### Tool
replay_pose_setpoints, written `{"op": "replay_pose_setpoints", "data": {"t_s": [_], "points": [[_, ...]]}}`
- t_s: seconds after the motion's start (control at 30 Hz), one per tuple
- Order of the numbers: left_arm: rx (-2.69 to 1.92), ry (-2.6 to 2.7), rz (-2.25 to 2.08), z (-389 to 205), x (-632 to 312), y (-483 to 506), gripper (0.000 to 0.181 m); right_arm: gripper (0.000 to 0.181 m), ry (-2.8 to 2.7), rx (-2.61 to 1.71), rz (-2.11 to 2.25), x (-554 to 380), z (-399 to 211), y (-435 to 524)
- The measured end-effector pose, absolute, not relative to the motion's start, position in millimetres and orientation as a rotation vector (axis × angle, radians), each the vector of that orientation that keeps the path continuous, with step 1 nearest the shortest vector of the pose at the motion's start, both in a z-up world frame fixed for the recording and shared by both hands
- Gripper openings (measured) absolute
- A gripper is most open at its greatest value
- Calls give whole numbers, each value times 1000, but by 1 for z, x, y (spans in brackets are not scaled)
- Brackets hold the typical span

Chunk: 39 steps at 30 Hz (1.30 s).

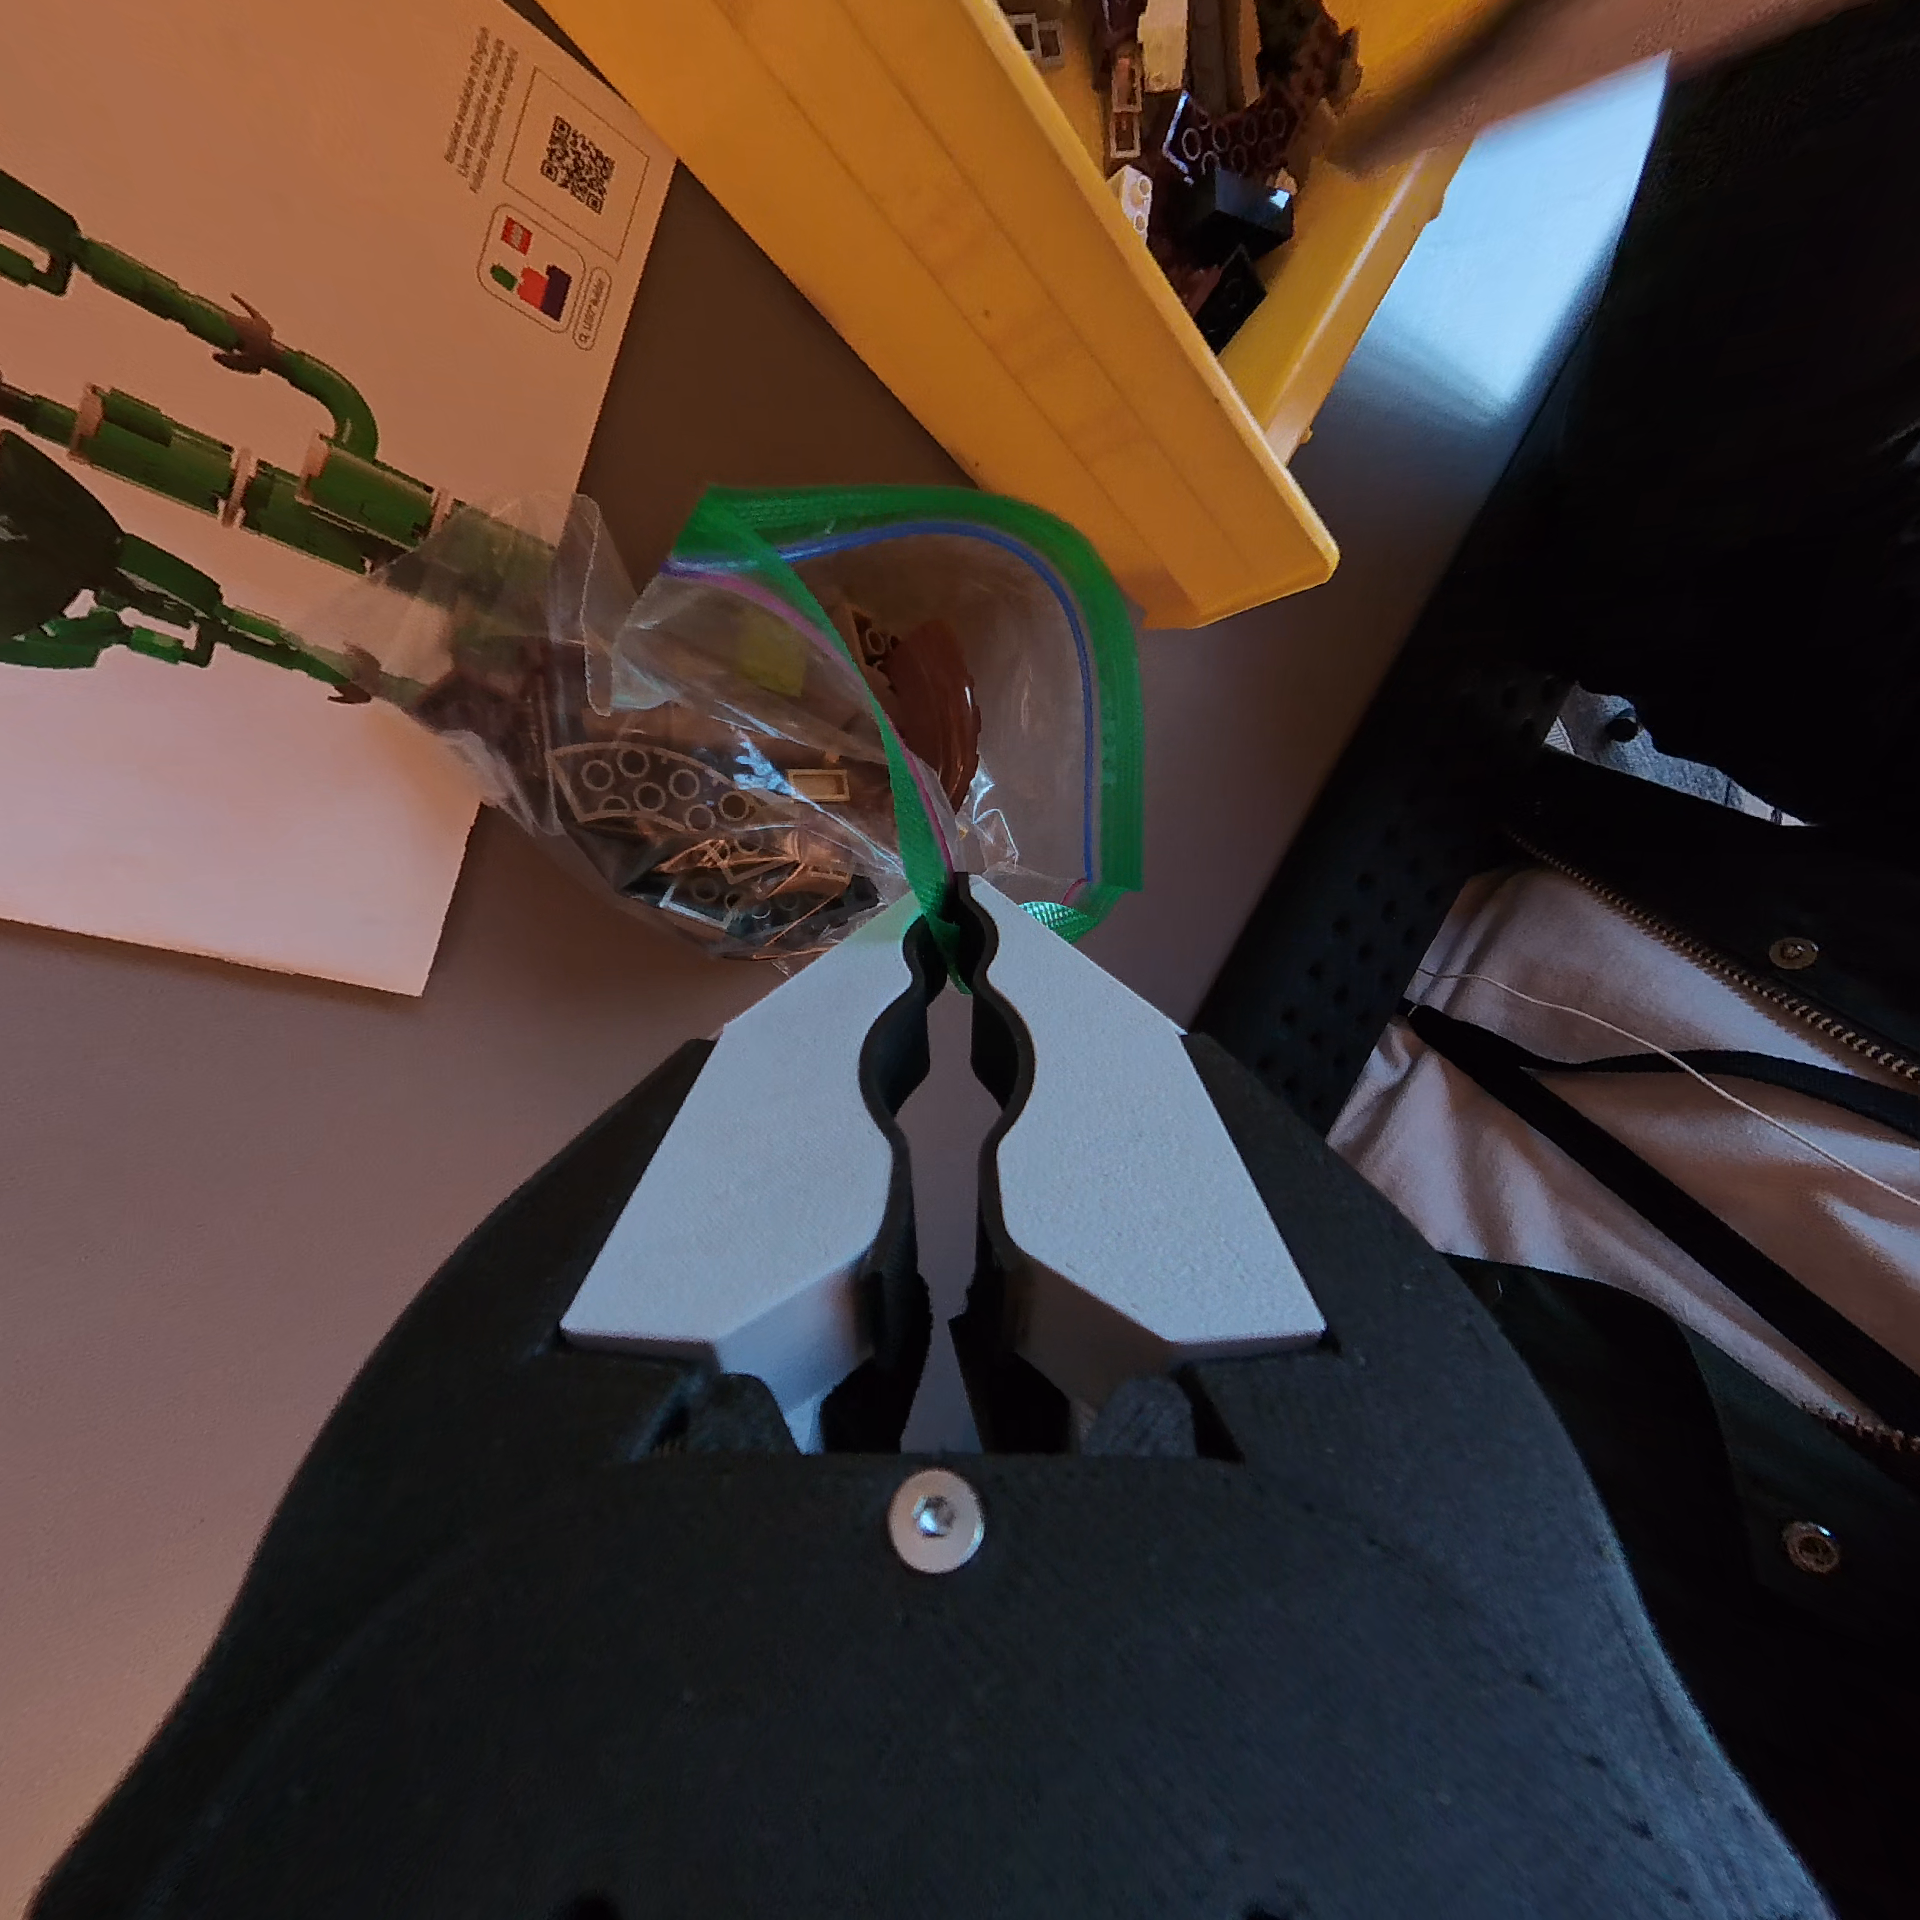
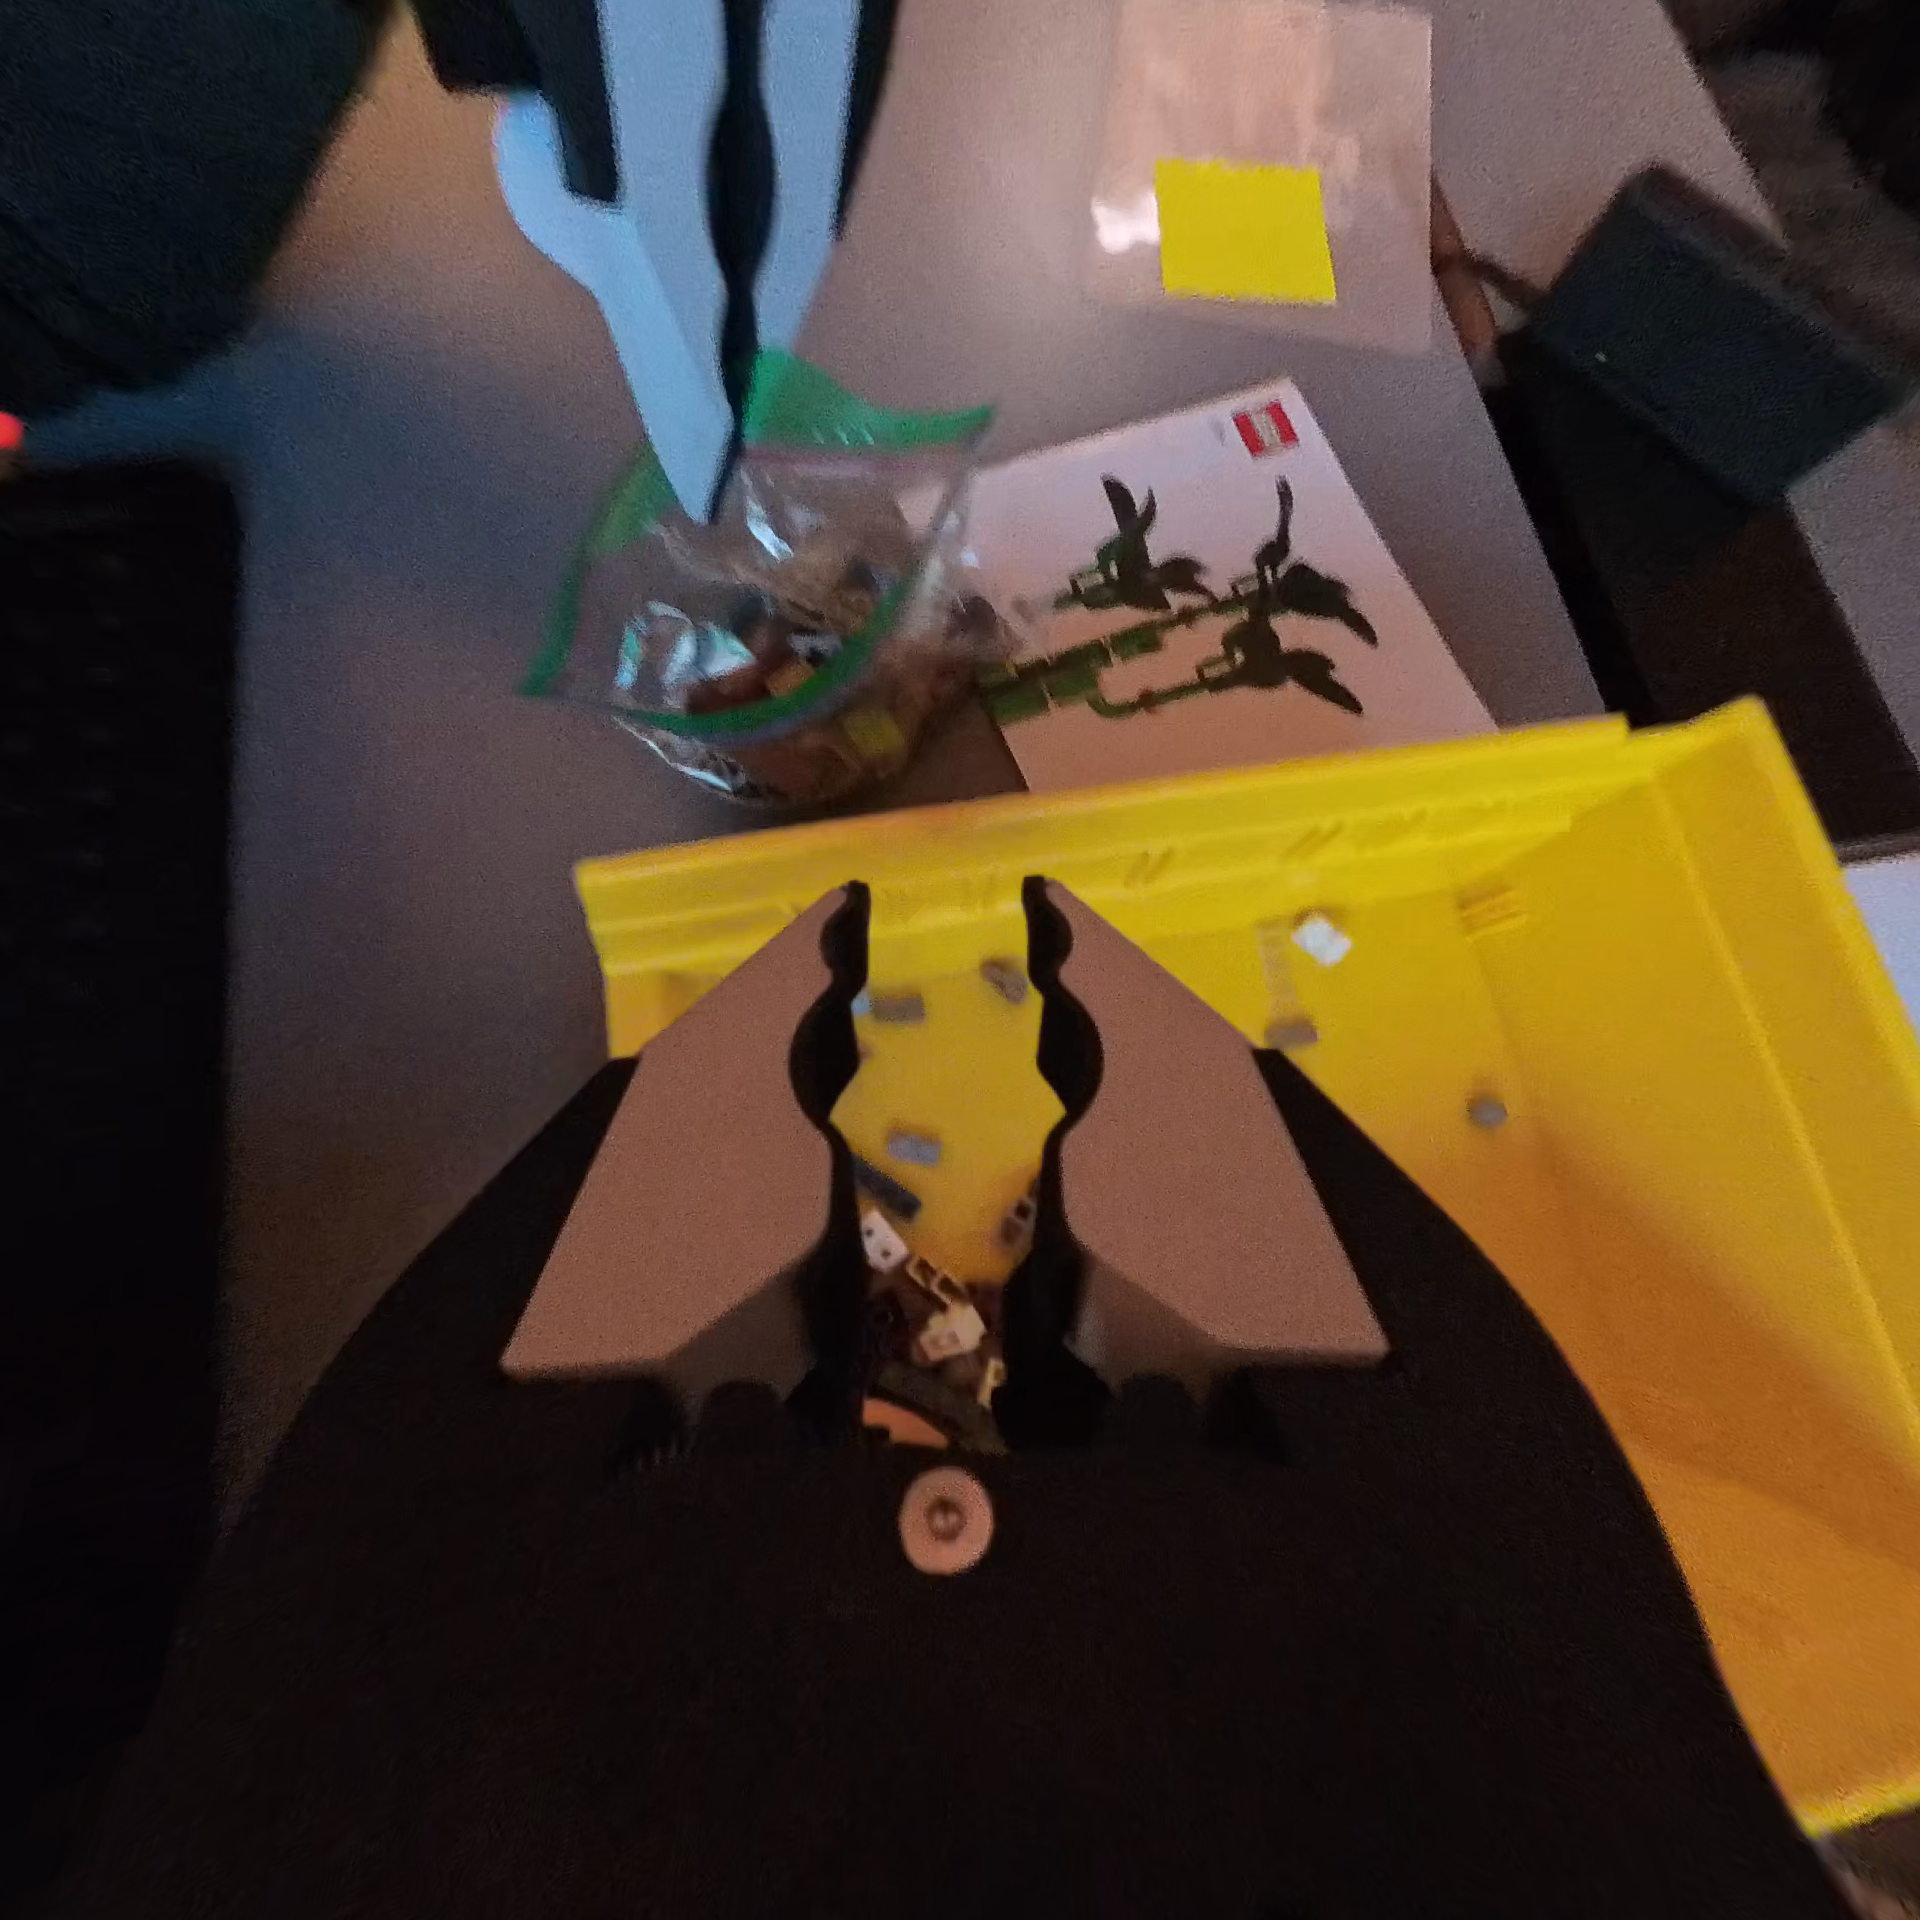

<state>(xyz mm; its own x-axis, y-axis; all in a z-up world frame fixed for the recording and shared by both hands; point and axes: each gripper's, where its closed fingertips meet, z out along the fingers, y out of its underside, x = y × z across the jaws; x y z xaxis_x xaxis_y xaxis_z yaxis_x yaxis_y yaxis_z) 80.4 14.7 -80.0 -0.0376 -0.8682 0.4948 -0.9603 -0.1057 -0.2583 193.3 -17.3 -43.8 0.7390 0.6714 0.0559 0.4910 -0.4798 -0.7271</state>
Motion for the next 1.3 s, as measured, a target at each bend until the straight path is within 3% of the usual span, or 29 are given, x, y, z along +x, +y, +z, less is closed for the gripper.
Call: {"op": "replay_pose_setpoints", "data": {"t_s": [0.17,0.33,0.4,0.43,0.6,0.73,0.83,0.97,1.07,1.2,1.3], "points": [[2055,-1985,831,-81,80,14,0,32,-849,-2480,99,223,-122,-5],[2056,-1980,833,-82,81,15,0,32,-868,-2577,57,217,-155,2],[2055,-1977,829,-82,81,15,0,20,-880,-2588,61,214,-162,2],[2054,-1977,829,-82,80,14,0,10,-875,-2580,81,212,-161,2],[2055,-1983,834,-81,80,15,0,9,-781,-2594,-3,234,-139,-1],[2057,-1978,836,-81,81,15,0,9,-538,-2337,-53,233,-51,16],[2057,-1975,832,-82,81,15,0,9,-679,-2088,190,165,-3,10],[2059,-1975,832,-82,81,15,0,10,-918,-2160,147,121,-43,10],[2061,-1979,837,-80,80,16,0,21,-985,-2207,94,118,-61,11],[2066,-1974,843,-79,79,17,0,23,-920,-2190,151,140,-40,0],[2065,-1973,840,-79,79,17,0,23,-958,-2388,171,175,-68,-28]]}}
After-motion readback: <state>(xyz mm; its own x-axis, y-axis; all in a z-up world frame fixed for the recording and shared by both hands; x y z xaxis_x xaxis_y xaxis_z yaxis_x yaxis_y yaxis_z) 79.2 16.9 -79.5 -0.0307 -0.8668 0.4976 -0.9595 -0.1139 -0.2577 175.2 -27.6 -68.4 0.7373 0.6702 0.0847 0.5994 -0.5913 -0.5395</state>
